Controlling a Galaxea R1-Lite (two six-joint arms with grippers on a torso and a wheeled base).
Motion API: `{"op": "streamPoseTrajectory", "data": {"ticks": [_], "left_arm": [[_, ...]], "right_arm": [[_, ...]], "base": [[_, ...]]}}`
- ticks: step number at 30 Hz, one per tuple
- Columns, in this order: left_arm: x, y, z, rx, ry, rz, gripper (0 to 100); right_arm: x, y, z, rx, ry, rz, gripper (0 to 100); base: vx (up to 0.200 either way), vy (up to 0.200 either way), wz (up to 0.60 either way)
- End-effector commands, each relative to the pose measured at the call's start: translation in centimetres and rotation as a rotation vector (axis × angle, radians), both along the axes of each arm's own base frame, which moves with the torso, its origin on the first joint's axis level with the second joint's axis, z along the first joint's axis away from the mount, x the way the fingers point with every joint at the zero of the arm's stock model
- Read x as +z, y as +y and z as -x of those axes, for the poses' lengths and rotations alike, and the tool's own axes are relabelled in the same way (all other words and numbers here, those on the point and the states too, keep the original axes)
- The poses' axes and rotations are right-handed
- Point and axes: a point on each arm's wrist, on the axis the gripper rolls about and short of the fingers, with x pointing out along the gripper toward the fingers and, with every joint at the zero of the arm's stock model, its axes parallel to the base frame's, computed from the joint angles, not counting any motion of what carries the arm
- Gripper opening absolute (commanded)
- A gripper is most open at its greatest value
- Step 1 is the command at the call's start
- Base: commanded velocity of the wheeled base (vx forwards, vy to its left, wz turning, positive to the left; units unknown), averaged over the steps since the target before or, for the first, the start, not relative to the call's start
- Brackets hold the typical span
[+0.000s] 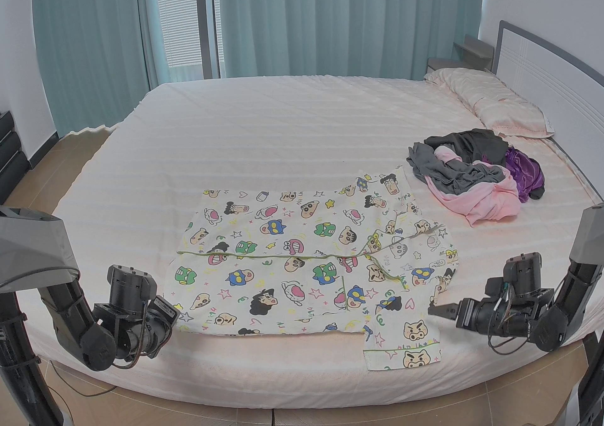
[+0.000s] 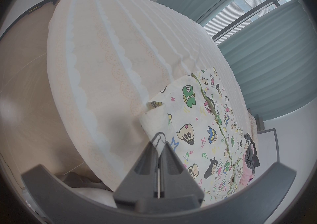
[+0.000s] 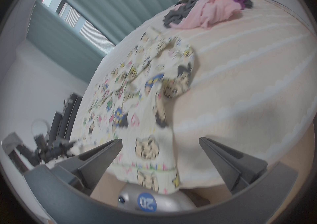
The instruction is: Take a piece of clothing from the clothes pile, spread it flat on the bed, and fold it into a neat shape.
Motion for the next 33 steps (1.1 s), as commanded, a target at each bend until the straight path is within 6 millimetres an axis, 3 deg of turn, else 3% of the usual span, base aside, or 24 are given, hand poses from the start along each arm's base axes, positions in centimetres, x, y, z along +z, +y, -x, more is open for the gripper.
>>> {"op": "streamPoseTrajectory", "data": {"ticks": [1,15,33], "left_arm": [[0.0,0.0,0.1,0.001,0.002,-0.001,0],[0.0,0.0,0.2,-0.002,0.005,0.000,0],[0.0,-0.1,0.2,-0.007,0.004,0.000,0]], "right_arm": [[-0.3,0.1,2.5,0.112,0.044,0.011,100],[-3.8,0.4,2.6,0.278,0.093,-0.008,100],[-4.3,0.9,2.2,0.344,0.052,-0.068,100]], "base": [[0.000,0.000,0.00],[0.000,0.000,0.00],[0.000,0.000,0.00]]}}
